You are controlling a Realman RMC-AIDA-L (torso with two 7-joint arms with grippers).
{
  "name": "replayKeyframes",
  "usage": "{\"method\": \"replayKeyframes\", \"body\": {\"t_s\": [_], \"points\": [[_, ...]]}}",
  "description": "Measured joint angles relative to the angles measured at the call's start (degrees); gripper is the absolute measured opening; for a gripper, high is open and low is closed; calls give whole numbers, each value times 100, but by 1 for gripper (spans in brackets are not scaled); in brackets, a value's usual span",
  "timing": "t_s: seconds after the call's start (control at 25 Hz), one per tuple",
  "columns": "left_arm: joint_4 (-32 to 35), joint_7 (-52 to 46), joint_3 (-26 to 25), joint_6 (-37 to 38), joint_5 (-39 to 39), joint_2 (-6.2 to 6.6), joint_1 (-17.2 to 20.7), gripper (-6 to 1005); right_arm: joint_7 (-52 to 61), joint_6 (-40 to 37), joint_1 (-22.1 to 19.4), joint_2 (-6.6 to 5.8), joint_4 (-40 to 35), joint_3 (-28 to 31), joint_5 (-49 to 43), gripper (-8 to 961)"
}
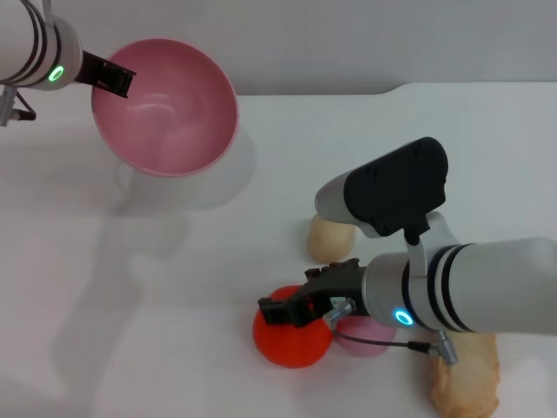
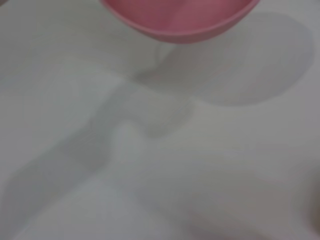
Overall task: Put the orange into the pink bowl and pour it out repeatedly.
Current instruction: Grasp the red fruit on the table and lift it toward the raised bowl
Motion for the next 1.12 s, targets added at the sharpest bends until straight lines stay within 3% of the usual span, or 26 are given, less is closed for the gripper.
{"method": "replayKeyframes", "body": {"t_s": [0.24, 0.56, 1.0, 1.12], "points": [[-27, 0, 23, -1, 0, 0, -32, 43, 201, 22, 39, -6, 20, -102, 20, 810], [-27, 0, 26, -1, 0, 0, -76, 43, 312, 279, 86, -23, 0, -108, -27, 790], [-24, 0, 70, 3, 0, 0, -65, 43, 151, 281, 94, -32, -417, 7, -174, 373], [-24, 0, 111, 8, 0, 0, -44, 43, 103, 304, 100, -37, -615, 82, -233, 303]]}}
